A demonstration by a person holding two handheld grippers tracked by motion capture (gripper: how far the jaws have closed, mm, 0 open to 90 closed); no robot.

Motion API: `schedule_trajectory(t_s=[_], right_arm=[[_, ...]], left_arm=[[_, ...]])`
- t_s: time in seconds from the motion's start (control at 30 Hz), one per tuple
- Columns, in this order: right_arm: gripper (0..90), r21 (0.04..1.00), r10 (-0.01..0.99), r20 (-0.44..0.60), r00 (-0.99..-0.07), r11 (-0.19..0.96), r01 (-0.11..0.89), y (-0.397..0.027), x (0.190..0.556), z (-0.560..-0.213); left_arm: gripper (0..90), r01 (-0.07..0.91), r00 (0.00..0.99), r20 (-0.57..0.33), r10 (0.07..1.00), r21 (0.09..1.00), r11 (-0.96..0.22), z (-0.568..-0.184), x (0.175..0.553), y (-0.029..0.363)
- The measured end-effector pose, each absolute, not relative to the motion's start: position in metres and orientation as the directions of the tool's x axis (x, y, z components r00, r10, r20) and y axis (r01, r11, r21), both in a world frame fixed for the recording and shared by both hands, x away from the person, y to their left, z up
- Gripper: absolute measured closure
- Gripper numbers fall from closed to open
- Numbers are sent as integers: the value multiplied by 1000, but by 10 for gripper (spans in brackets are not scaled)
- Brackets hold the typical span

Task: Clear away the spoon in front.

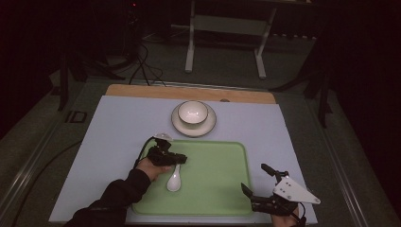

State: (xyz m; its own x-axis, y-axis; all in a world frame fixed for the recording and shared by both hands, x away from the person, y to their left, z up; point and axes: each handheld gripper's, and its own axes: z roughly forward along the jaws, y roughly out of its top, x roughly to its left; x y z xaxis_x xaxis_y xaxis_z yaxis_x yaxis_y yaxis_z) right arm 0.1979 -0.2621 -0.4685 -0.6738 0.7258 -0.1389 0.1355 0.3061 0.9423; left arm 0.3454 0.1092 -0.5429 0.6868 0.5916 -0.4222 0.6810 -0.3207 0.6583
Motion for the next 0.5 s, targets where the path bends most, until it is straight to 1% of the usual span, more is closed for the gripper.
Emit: schedule_trajectory(t_s=[0.07, 0.27, 0.3, 0.47, 0.5], right_arm=[[112, 942, 724, -143, -674, 309, 133, -262, 198, -468], [112, 943, 725, -139, -675, 306, 134, -263, 198, -468], [112, 943, 725, -139, -675, 306, 134, -263, 198, -468], [112, 942, 724, -138, -675, 306, 136, -262, 198, -469], [113, 942, 724, -138, -675, 306, 136, -262, 198, -469]], left_arm=[[812, 678, 692, -414, 592, 656, -333, -545, 345, 107], [808, 689, 671, -408, 619, 653, -315, -545, 347, 113], [796, 689, 671, -408, 619, 653, -315, -545, 347, 113], [795, 685, 668, -404, 625, 661, -305, -545, 346, 119], [778, 684, 669, -403, 624, 662, -306, -544, 346, 119]])
